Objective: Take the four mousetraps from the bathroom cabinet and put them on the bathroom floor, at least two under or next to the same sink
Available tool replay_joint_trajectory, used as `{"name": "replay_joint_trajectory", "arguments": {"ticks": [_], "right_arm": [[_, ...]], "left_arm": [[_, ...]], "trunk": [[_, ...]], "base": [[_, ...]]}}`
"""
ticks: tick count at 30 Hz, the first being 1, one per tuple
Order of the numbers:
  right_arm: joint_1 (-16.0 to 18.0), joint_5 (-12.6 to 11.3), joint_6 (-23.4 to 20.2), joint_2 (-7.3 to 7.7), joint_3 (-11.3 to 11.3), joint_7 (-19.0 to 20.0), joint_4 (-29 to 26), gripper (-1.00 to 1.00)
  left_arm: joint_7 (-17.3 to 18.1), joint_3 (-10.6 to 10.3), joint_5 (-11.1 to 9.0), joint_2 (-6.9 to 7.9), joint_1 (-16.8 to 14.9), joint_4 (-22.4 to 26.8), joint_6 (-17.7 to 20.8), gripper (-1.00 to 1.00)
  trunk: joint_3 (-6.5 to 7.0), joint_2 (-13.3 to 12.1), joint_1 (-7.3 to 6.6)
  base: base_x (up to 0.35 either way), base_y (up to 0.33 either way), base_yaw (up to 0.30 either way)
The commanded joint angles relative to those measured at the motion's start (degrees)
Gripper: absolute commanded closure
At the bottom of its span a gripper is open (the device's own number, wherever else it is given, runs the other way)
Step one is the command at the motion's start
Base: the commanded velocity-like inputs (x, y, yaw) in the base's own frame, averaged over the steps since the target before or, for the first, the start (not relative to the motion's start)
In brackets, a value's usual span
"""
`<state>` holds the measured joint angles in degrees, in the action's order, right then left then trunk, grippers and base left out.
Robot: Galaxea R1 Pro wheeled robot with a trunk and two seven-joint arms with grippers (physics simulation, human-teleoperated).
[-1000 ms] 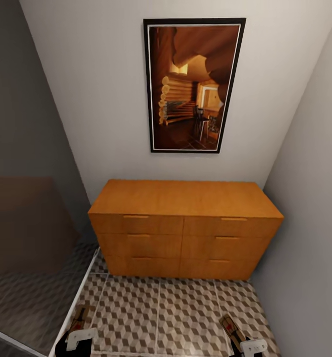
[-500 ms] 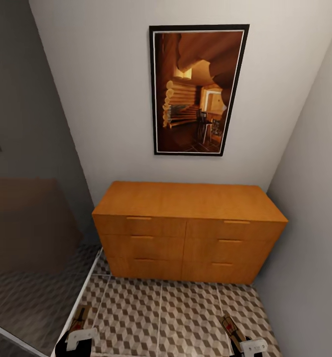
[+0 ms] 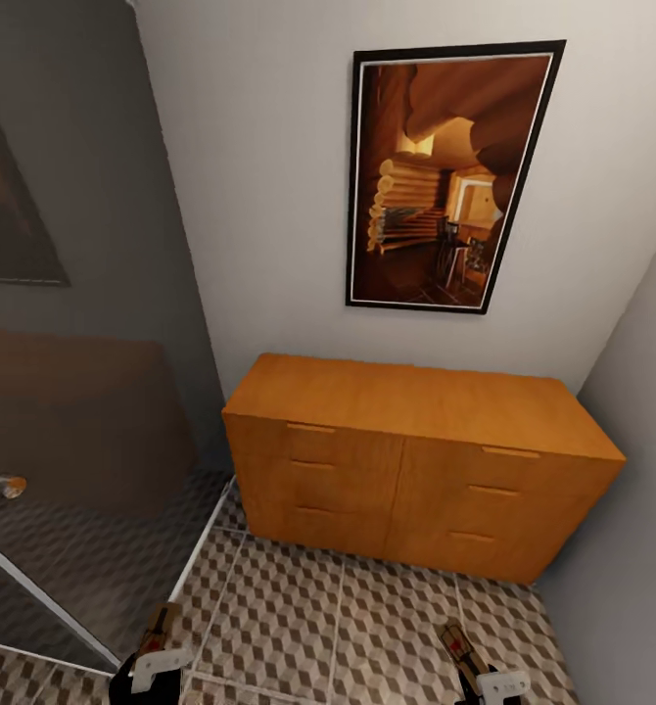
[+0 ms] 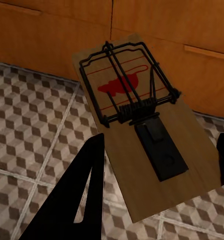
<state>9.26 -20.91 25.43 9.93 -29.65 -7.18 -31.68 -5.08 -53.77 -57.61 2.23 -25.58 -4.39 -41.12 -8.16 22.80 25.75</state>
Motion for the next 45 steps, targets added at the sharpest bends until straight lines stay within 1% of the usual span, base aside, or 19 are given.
{"name": "replay_joint_trajectory", "arguments": {"ticks": [1, 45], "right_arm": [[0.1, -0.4, 0.2, 0.09, -0.5, -0.6, 0.0, 1.0], [0.1, -0.4, 0.2, 0.01, -0.6, -0.6, 0.0, 1.0]], "left_arm": [[-0.7, -0.4, 0.5, -0.04, 0.0, -0.1, -0.1, 1.0], [-0.7, -0.4, 0.5, -0.04, 0.0, -0.1, -0.1, 1.0]], "trunk": [[-0.12, 0.1, 0.03], [-0.12, 0.1, 0.03]], "base": [[0.0, 0.0, 0.28], [0.0, 0.0, 0.28]]}}
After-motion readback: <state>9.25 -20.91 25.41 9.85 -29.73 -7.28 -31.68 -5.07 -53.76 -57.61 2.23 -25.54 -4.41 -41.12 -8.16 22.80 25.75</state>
